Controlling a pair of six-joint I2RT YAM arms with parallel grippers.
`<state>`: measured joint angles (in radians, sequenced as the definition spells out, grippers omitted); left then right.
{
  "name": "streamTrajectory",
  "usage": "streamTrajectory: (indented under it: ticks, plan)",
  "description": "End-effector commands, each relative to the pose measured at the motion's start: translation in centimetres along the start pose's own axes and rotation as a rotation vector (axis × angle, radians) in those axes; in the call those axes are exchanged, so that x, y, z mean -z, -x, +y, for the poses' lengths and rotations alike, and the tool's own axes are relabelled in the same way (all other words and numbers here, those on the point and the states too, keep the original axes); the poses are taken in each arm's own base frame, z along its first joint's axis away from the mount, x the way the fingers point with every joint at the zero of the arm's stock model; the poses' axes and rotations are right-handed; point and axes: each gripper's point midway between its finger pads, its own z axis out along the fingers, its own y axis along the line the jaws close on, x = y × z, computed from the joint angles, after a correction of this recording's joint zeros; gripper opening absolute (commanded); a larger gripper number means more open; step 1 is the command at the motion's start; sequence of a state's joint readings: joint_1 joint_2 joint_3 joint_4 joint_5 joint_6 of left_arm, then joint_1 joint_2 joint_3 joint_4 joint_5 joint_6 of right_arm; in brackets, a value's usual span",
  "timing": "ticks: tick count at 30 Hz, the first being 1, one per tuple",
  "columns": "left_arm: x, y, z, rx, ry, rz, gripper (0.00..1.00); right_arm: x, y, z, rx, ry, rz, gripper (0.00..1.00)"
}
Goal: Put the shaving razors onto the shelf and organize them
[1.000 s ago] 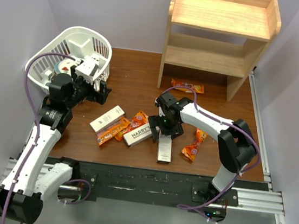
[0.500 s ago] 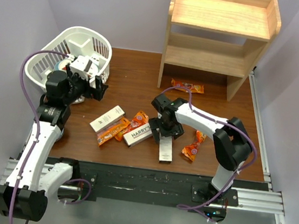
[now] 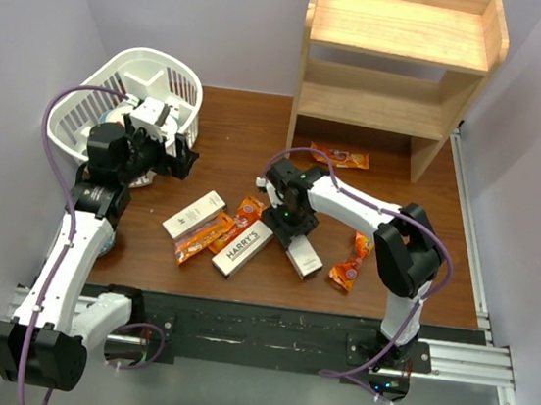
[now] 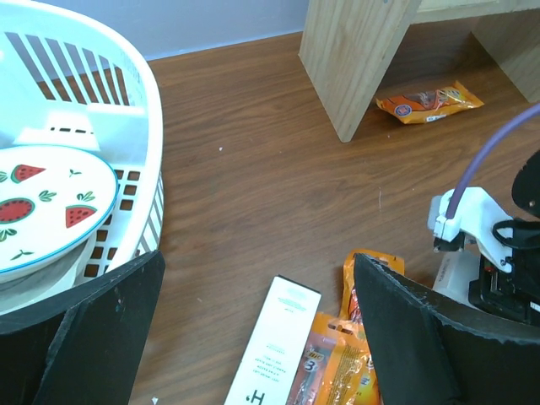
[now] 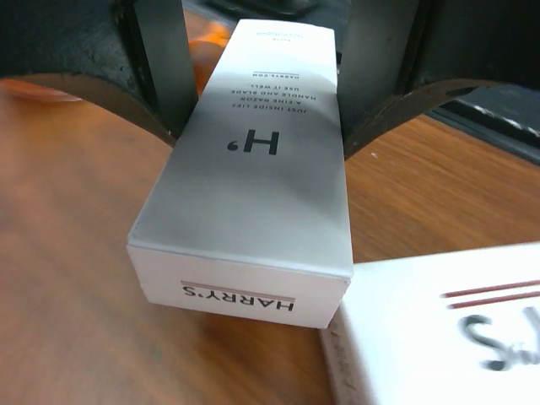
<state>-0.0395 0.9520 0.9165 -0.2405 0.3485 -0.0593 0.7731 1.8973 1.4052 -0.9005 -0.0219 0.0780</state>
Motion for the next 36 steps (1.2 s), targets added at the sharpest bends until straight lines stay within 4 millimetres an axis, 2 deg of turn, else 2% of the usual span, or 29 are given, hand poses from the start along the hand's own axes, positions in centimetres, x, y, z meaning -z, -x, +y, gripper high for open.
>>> streamTrajectory:
  ticks: [1, 3, 4, 5, 6, 7, 9, 10, 11, 12, 13, 14, 15, 16, 17, 20, 23, 24, 26, 27, 28, 29, 30, 31, 32, 33, 35, 36]
  plan:
    - [0.4, 3.7, -0.1, -0.054, -0.010, -0.102, 1.00, 2.0, 0.4, -1.0, 0.427, 0.042, 0.061, 0.45]
    - [0.6, 3.8, -0.3, -0.070, -0.020, -0.110, 1.00, 2.5, 0.4, -1.1, 0.550, 0.066, 0.047, 0.45]
    - [0.5, 3.8, -0.4, -0.076, -0.029, -0.110, 1.00, 2.7, 0.7, -1.2, 0.692, 0.085, 0.021, 0.45]
    - [0.5, 3.8, -0.6, -0.081, -0.038, -0.108, 1.00, 3.9, 1.1, -1.3, 0.770, 0.083, -0.024, 0.45]
    - [0.5, 3.8, -0.9, -0.093, -0.060, -0.109, 1.00, 4.0, 0.7, -1.4, 0.857, 0.093, -0.025, 0.45]
    - [0.5, 3.8, -1.2, -0.097, -0.074, -0.109, 1.00, 4.5, 0.6, -1.7, 1.039, 0.104, -0.025, 0.45]
    - [0.4, 3.2, -2.0, -0.096, -0.124, -0.099, 1.00, 5.4, 0.2, -2.3, 1.215, 0.089, -0.032, 0.45]
    - [0.4, 3.1, -2.1, -0.097, -0.135, -0.102, 1.00, 5.6, 0.6, -2.7, 1.390, 0.074, -0.045, 0.45]
    - [0.2, 2.7, -2.2, -0.095, -0.146, -0.096, 1.00, 4.7, -0.6, -3.7, 1.484, 0.050, 0.006, 0.45]
    - [0.2, 2.5, -2.5, -0.089, -0.162, -0.094, 1.00, 5.7, -0.6, -4.2, 1.593, -0.016, -0.030, 0.47]
    - [0.1, 2.4, -2.7, -0.083, -0.170, -0.097, 1.00, 5.7, 2.0, -4.3, 1.803, -0.141, -0.112, 0.55]
    - [-0.2, 1.9, -2.8, -0.060, -0.178, -0.086, 0.99, 3.3, 0.1, -4.7, 1.886, -0.163, -0.108, 0.59]
    - [-0.2, 1.8, -3.0, -0.053, -0.192, -0.085, 0.99, 4.5, 1.6, -4.3, 1.976, -0.292, -0.219, 0.66]
    - [-0.5, 1.5, -3.1, -0.045, -0.203, -0.077, 0.99, 5.9, 5.1, -3.8, 1.968, -0.482, -0.377, 0.79]
    - [-0.7, 1.4, -3.2, -0.030, -0.207, -0.073, 0.99, 4.9, 4.4, -3.9, 1.974, -0.505, -0.385, 0.82]
    - [-1.6, 0.2, -4.3, 0.003, -0.252, -0.032, 0.98, 7.1, 4.5, -4.0, 1.879, -0.547, -0.435, 0.84]
    - [-2.4, -1.4, -6.2, 0.034, -0.311, 0.012, 0.98, 9.5, 3.3, -4.5, 1.681, -0.522, -0.482, 0.84]
    - [-2.6, -1.8, -6.7, 0.038, -0.324, 0.017, 0.98, 9.7, 2.4, -4.7, 1.570, -0.485, -0.487, 0.84]
    - [-3.1, -3.9, -8.4, 0.059, -0.364, 0.071, 0.96, 12.4, 2.4, -4.5, 1.415, -0.466, -0.561, 0.85]
    - [-3.3, -4.5, -8.8, 0.065, -0.370, 0.086, 0.95, 12.2, 1.3, -4.0, 1.247, -0.369, -0.573, 0.86]
    - [-3.6, -5.7, -9.8, 0.072, -0.396, 0.119, 0.94, 12.4, 1.2, -3.6, 1.148, -0.324, -0.584, 0.86]
    - [-3.6, -6.9, -10.3, 0.094, -0.408, 0.150, 0.94, 13.7, 2.1, -3.2, 1.028, -0.295, -0.617, 0.86]
    - [-3.7, -7.5, -10.8, 0.101, -0.419, 0.165, 0.93, 13.4, 1.7, -2.6, 0.804, -0.213, -0.615, 0.85]
    - [-3.9, -8.4, -11.9, 0.102, -0.445, 0.195, 0.92, 13.2, 1.2, -2.5, 0.701, -0.176, -0.584, 0.84]
    - [-3.8, -9.3, -12.3, 0.114, -0.453, 0.219, 0.92, 13.3, 1.8, -2.1, 0.605, -0.145, -0.576, 0.84]
    - [-3.9, -9.8, -13.0, 0.116, -0.466, 0.235, 0.91, 12.8, 1.4, -1.5, 0.436, -0.092, -0.554, 0.84]
    - [-4.1, -11.0, -13.4, 0.136, -0.469, 0.275, 0.90, 11.9, 1.7, -0.9, 0.278, -0.049, -0.529, 0.83]
    - [-4.2, -11.4, -13.4, 0.141, -0.464, 0.293, 0.90, 11.6, 1.6, -0.5, 0.120, -0.019, -0.518, 0.83]
